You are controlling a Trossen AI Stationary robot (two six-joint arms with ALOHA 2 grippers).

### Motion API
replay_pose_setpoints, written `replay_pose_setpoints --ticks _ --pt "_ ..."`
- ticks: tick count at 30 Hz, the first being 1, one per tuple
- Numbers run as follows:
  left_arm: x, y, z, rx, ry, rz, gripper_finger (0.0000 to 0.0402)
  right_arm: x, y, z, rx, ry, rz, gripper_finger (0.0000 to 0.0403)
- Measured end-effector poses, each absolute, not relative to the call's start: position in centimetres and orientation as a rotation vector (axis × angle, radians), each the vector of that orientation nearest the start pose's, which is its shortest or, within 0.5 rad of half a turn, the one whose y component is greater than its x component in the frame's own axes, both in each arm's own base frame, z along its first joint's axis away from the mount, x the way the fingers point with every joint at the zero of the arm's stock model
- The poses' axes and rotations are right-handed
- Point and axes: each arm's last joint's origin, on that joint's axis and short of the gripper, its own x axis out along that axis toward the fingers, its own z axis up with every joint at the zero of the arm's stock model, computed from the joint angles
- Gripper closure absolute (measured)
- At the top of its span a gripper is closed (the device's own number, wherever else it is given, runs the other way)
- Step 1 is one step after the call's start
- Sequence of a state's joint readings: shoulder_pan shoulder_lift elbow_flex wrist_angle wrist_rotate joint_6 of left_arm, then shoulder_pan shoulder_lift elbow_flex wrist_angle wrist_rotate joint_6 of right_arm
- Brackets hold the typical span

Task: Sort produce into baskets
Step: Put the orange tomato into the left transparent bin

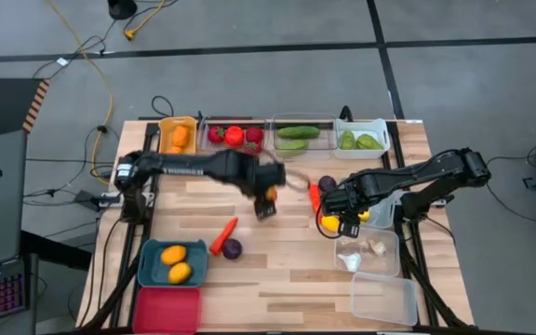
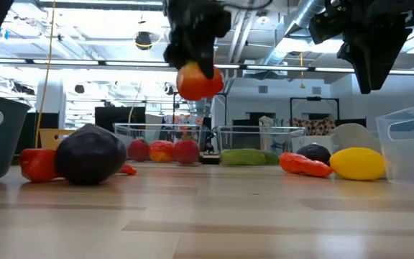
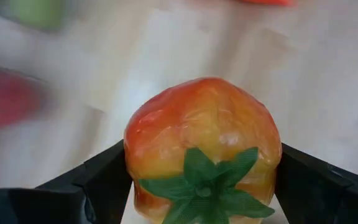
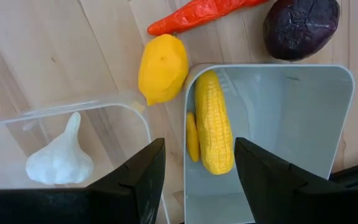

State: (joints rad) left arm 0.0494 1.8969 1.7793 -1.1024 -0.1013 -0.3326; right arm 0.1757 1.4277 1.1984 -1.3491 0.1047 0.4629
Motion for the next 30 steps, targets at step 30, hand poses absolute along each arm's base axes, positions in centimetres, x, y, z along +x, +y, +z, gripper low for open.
replay_pose_setpoints --ticks 30 --pt "31.9 22.4 29.5 -0.361 1.166 0.737 0.0081 23.5 3.9 27.1 0.157 1.487 -0.293 0.0182"
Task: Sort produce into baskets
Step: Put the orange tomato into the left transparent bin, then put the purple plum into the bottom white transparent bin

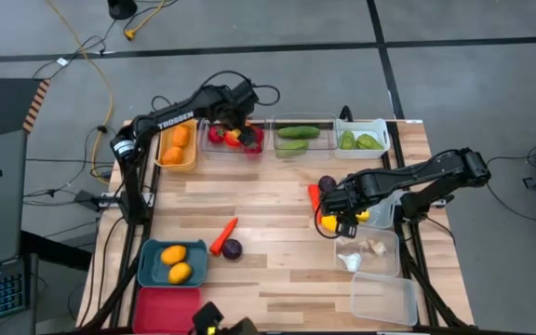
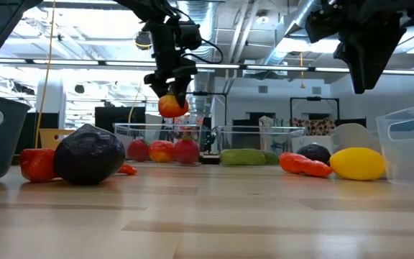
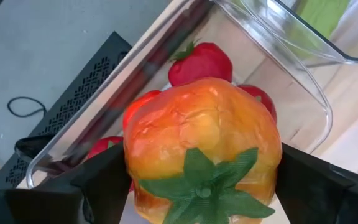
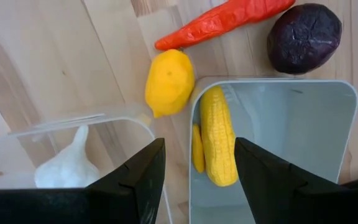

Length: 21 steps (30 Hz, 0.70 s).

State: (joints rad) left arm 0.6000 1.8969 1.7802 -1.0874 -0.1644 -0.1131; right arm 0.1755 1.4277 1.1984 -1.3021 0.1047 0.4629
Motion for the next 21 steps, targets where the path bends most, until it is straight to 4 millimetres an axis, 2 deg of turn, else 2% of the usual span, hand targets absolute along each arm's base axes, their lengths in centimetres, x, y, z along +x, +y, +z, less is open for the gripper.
replay_pose_setpoints --ticks 10,21 --pt "31.8 22.6 29.5 -0.357 1.163 0.742 0.0012 23.6 3.9 27.1 0.159 1.478 -0.290 0.0182" --pt "31.7 22.7 29.4 -0.330 1.174 0.748 0.0005 24.9 4.1 27.3 0.194 1.349 -0.257 0.0182"
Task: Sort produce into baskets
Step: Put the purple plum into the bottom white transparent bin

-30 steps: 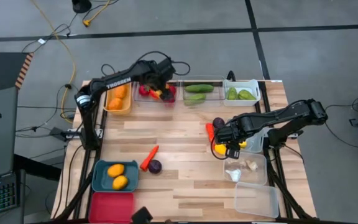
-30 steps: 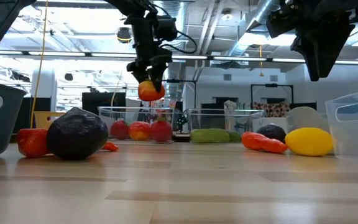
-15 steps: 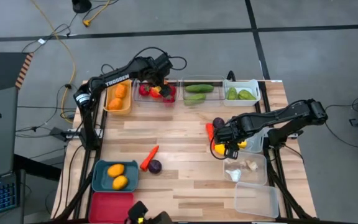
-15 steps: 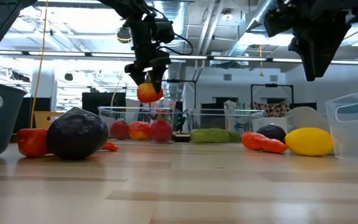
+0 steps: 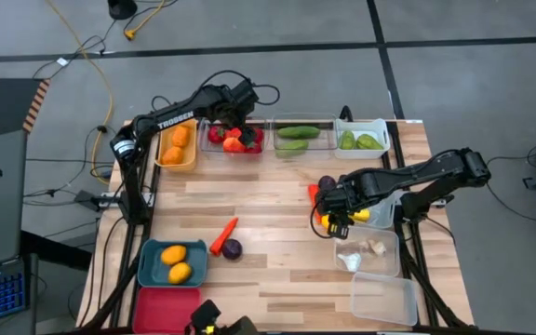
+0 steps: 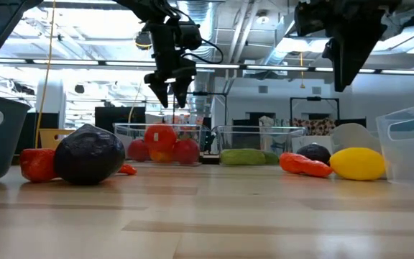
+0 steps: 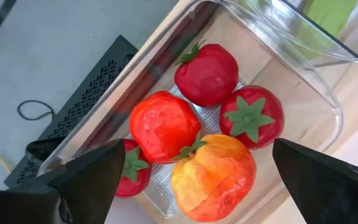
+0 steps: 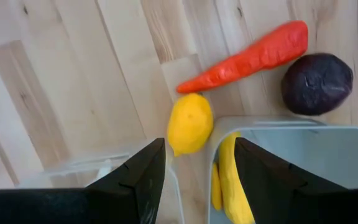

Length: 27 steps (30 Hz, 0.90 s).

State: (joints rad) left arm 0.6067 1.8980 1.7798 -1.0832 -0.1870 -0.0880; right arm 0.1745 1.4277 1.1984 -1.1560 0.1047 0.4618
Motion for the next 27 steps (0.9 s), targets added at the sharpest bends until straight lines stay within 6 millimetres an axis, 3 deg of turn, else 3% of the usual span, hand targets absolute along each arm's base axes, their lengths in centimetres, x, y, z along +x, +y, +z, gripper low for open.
replay_pose_setpoints --ticks 14,27 --pt "31.7 22.7 29.5 -0.269 1.197 0.743 0.0005 25.1 3.8 27.3 0.206 1.337 -0.263 0.0178" --pt "31.7 22.7 29.5 -0.228 1.215 0.712 0.0005 25.3 1.7 27.3 0.263 1.331 -0.333 0.0114"
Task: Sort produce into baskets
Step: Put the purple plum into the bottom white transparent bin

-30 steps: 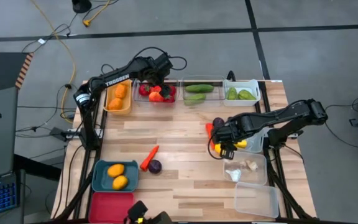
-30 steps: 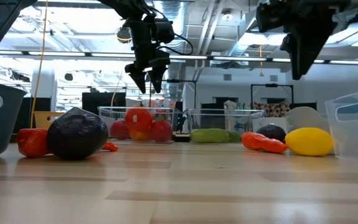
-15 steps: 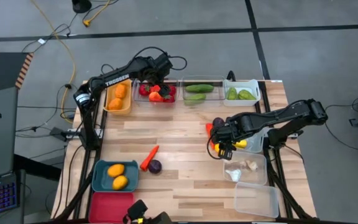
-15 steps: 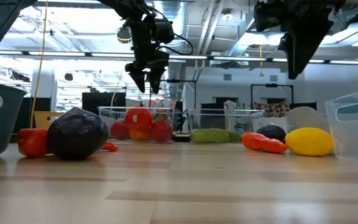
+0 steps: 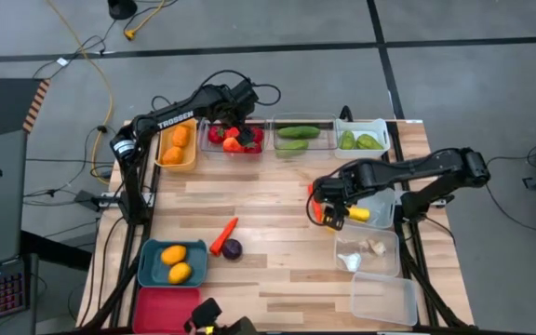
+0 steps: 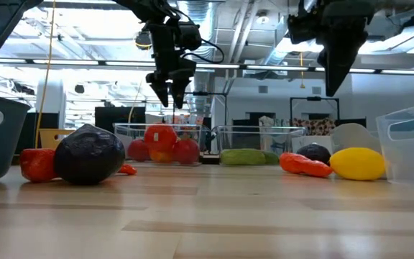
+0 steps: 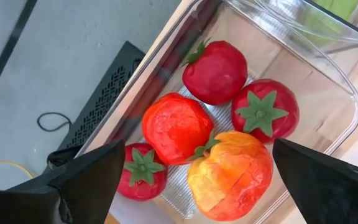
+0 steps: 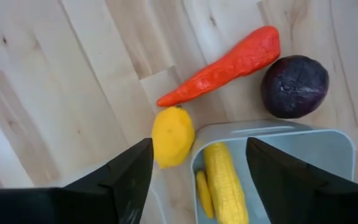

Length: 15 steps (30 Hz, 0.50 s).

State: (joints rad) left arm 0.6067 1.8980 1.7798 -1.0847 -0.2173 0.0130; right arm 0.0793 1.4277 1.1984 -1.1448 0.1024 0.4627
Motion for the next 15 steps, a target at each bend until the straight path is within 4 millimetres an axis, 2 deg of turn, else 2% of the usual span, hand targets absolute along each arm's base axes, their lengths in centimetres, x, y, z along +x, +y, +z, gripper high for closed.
replay_pose_setpoints --ticks 15 --pt "31.5 22.6 29.9 -0.156 1.227 0.663 0.0005 25.3 -2.0 27.3 0.314 1.317 -0.422 0.0006"
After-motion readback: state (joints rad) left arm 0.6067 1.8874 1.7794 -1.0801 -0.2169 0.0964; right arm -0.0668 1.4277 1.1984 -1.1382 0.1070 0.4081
